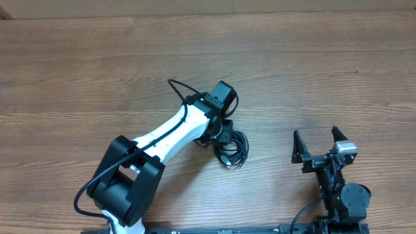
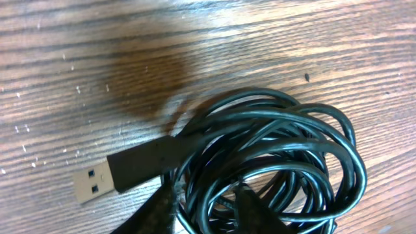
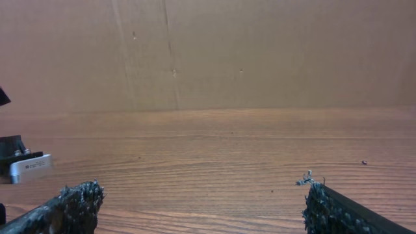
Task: Untangle cables
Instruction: 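Close the left gripper on the black cable coil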
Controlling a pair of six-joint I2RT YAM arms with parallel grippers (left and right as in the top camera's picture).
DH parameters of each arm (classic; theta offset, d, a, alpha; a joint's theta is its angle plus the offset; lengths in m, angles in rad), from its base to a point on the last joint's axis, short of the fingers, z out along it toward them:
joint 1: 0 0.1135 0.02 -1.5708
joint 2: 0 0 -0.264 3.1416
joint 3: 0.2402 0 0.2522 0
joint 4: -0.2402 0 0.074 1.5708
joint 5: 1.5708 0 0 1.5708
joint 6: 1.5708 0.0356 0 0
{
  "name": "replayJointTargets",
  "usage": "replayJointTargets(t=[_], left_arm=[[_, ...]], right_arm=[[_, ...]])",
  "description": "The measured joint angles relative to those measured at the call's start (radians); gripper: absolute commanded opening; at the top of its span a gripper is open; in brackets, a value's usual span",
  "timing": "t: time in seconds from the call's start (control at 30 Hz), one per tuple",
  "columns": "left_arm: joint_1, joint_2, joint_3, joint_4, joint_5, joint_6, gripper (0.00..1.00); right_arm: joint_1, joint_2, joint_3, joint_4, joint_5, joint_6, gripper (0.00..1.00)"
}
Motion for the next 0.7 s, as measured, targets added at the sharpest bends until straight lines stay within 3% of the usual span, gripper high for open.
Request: replayJointTargets(t=[0.27,0.37,0.53,0.6,0.7], left_arm=[[0.0,0.0,0.0,0.001,-0.012,0.011,0.17],[0.0,0.0,0.0,0.001,-0.012,0.019,0.29],[0.0,0.0,0.0,-0.001,-0.016,0.051,0.27],[0.0,0.0,0.0,-0.003,-0.016,0.061,0.38],[0.0,0.0,0.0,-0.003,-0.018,0.068,0.44]], right_arm=[[0.0,0.0,0.0,0.0,0.0,0.0,1.0],[0.0,0.0,0.0,0.0,0.0,0.0,1.0],[0.0,0.0,0.0,0.0,0.0,0.0,1.0],[0.0,0.0,0.0,0.0,0.0,0.0,1.0],[0.0,0.0,0.0,0.0,0.0,0.0,1.0]])
